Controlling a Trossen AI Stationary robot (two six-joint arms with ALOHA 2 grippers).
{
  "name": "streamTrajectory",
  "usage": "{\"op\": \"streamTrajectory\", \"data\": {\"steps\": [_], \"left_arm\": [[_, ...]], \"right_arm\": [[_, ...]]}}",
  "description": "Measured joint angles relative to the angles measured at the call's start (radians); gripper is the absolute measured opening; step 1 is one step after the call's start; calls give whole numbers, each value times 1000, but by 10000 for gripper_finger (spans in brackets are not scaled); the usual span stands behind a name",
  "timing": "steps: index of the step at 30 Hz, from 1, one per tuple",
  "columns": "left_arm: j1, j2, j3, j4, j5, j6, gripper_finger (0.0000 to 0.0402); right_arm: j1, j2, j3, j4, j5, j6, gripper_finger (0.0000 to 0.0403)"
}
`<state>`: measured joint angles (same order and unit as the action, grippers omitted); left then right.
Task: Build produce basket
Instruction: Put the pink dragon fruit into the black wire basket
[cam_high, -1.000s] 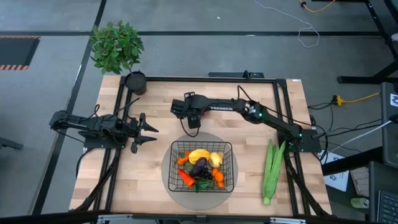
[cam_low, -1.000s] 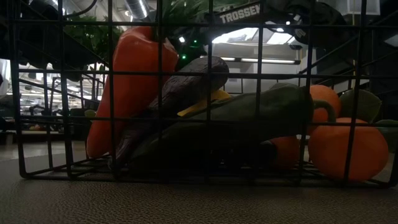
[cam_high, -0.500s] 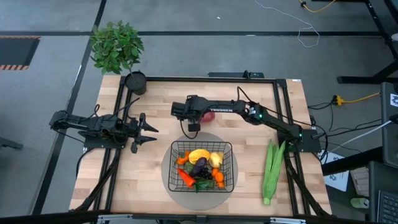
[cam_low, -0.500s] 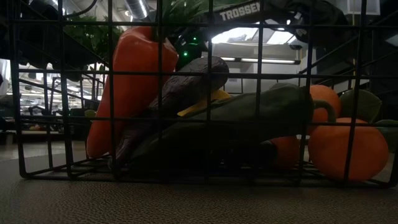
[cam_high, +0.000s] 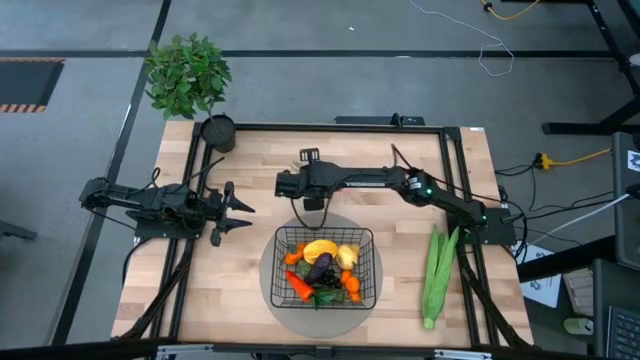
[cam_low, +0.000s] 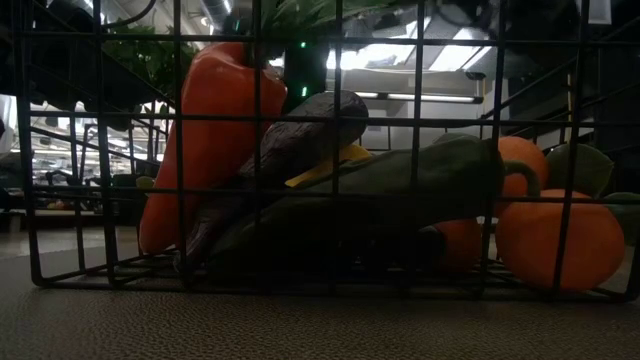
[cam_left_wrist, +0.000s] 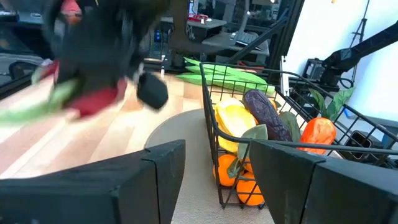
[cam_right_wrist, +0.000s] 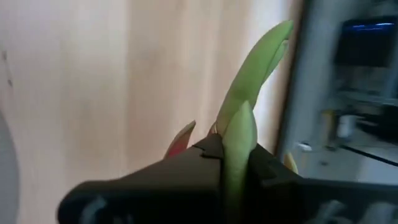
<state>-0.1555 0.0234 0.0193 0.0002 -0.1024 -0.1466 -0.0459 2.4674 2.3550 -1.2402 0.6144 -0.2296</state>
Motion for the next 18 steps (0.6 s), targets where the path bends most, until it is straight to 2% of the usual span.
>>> {"op": "streamTrajectory", "data": {"steps": [6,18], "left_arm": [[0,0,0,0,0,0,170],[0,0,0,0,0,0,170]], "right_arm": [[69,-144,0,-23,102,51,7],[221,-416,1,-102,101,310,6]]}}
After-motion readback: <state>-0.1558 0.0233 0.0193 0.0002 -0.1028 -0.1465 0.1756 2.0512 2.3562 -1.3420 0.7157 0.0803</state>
